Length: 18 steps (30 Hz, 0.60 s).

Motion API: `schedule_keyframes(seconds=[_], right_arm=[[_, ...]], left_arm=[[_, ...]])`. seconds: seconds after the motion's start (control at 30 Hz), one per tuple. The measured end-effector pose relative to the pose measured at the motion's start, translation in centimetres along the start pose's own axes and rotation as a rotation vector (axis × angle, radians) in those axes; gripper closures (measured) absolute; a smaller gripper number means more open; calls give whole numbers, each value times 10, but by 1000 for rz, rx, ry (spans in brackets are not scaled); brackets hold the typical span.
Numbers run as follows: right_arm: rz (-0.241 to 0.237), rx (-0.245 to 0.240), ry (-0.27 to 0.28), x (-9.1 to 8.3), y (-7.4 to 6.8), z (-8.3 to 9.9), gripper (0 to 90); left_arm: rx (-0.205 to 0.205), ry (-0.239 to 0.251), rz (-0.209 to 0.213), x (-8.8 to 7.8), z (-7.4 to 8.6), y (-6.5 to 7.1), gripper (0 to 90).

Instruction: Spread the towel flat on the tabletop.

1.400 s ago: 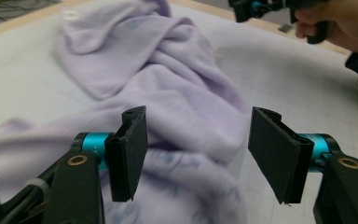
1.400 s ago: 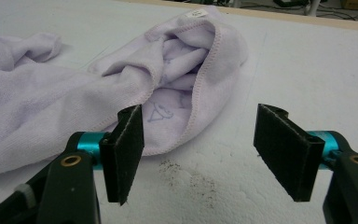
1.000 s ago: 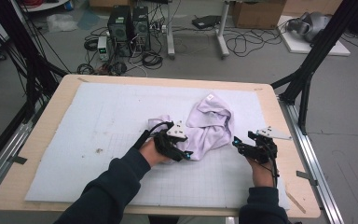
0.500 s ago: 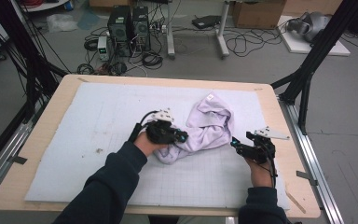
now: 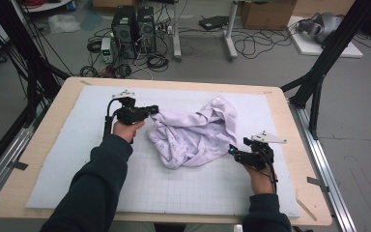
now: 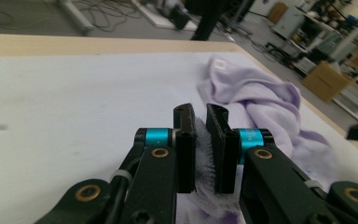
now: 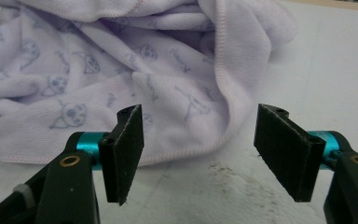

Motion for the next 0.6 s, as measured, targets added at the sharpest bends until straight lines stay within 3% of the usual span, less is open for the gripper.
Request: schedule_keyframes(seconds=[0.1, 0.13, 0.17, 0.3, 0.47, 0.53, 0.57, 0.6], right_arm=[[-31, -21, -10, 5, -9, -2, 328], [-41, -35, -15, 8, -13, -3, 328], [-52, -49, -25, 10, -17, -3, 329], [-83, -97, -35, 16, -28, -6, 329], [-103, -112, -42, 18, -34, -7, 330], [-106, -113, -49, 18, -36, -7, 329], [-107, -117, -48, 18, -36, -7, 330], [-108, -122, -48, 18, -36, -7, 329]], left_arm=[[5, 1, -111, -14, -3, -17, 819], [5, 1, -111, -14, -3, -17, 819], [-12, 6, -155, -23, -4, -28, 820], [-25, 21, -198, -40, -4, -43, 820], [-15, 13, -240, -56, -2, -54, 819], [-25, 33, -288, -63, -3, -59, 820], [-29, 19, -329, -67, -3, -61, 821], [-29, 19, -329, -67, -3, -61, 821]])
Point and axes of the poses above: each handheld gripper's, and its own axes: x roughly forward along the jaws, z roughly out of its underside, y roughly to its right, the point moved 1 cm from there along x, roughly forward along the jaws, and after that the axes turned 3 degrees about z, right-handed, at the moved point
